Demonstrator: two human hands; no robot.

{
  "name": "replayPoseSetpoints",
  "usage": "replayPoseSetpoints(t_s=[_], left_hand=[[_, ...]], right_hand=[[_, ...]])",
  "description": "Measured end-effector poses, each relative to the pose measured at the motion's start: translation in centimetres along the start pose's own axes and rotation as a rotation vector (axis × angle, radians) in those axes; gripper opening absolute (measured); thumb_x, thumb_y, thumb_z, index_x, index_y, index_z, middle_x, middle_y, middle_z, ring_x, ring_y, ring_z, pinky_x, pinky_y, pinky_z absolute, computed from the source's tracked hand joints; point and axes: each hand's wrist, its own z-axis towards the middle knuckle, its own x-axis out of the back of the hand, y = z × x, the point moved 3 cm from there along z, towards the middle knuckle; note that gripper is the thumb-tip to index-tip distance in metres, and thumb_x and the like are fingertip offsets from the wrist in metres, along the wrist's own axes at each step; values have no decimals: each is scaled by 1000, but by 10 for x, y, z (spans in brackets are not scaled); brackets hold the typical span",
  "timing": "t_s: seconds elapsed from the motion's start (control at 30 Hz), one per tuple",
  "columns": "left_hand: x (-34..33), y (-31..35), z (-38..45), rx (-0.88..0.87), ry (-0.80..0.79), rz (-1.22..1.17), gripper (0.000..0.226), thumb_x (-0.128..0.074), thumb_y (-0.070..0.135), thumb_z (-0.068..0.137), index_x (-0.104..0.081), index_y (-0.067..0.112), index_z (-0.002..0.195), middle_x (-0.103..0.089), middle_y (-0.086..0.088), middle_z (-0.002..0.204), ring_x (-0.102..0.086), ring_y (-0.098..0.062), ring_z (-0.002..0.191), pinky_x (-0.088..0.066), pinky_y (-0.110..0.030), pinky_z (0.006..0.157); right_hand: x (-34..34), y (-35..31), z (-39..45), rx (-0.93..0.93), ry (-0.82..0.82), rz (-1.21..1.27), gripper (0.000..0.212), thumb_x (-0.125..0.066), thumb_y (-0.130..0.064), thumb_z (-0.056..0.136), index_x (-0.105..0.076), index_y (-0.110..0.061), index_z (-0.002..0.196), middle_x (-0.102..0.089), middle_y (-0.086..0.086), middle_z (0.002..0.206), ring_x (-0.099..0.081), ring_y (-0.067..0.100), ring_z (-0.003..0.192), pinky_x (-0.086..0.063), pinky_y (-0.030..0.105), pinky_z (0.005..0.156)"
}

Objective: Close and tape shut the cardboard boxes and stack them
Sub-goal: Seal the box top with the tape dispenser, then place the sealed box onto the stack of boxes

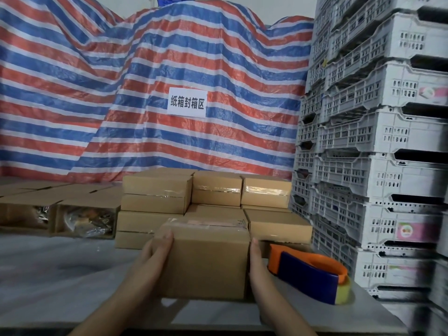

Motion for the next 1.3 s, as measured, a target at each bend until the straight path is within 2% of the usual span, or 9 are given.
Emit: replayPoseSetpoints(t_s=[0.17,0.3,0.43,0.57,0.67,0.9,1.03,1.17,1.3], left_hand=[[-11,11,-5,-75,67,-28,49,-50,73,63,-59,35,93,-59,10,101,-54,-12,94,-43,-38,89],[-20,45,4,-165,128,39,56,-45,79,59,-55,36,93,-56,11,100,-53,-10,92,-43,-37,80],[-39,96,31,-280,143,36,77,-50,78,64,-41,28,122,-50,9,108,-50,-9,93,-43,-32,72],[-66,138,65,-446,50,134,95,-75,52,76,-20,30,149,-42,4,139,-54,-15,109,-55,-39,83],[-84,145,92,-538,-30,380,107,-82,44,73,-12,36,153,-26,6,152,-39,-17,130,-45,-43,104],[-88,122,155,-412,-239,1125,113,-78,56,70,-2,35,152,18,9,160,-17,-27,144,-31,-46,116],[-83,125,169,-507,-181,1340,81,-60,57,87,-22,26,150,-12,4,160,-33,-22,135,-34,-38,108],[-80,131,167,-514,-179,1517,68,-48,62,91,-33,27,147,-30,5,155,-36,-20,135,-33,-37,107],[-80,142,166,-700,-87,1729,47,-38,64,95,-61,30,118,-59,6,127,-36,-19,136,-28,-37,106]], right_hand=[[2,-3,-4,96,-71,-48,95,-28,-80,75,-28,-29,155,-43,10,148,-46,28,127,-36,45,111],[13,-26,-12,317,-111,-105,97,-51,-84,50,-46,-39,135,-60,-12,115,-58,13,107,-48,40,100],[36,-81,0,427,-44,-111,80,-57,-88,53,-61,-33,111,-70,-15,108,-67,7,95,-55,29,80],[61,-135,51,332,74,-95,92,-58,-85,70,-58,-16,131,-66,1,124,-64,24,109,-51,45,100],[65,-161,85,238,46,-86,80,-56,-79,80,-58,-15,127,-67,7,112,-65,28,100,-56,43,85],[49,-170,147,27,39,-305,84,-48,-82,82,-45,-16,134,-59,18,114,-63,38,97,-59,54,74],[38,-176,168,16,40,-438,81,-49,-81,82,-48,-15,128,-62,20,104,-66,39,87,-59,46,47],[36,-179,178,25,7,-519,63,-46,-72,87,-54,-15,111,-67,22,98,-71,38,80,-60,45,52],[33,-176,181,13,-102,-509,53,-41,-58,95,-47,-19,130,-68,22,110,-74,41,76,-60,46,59]])
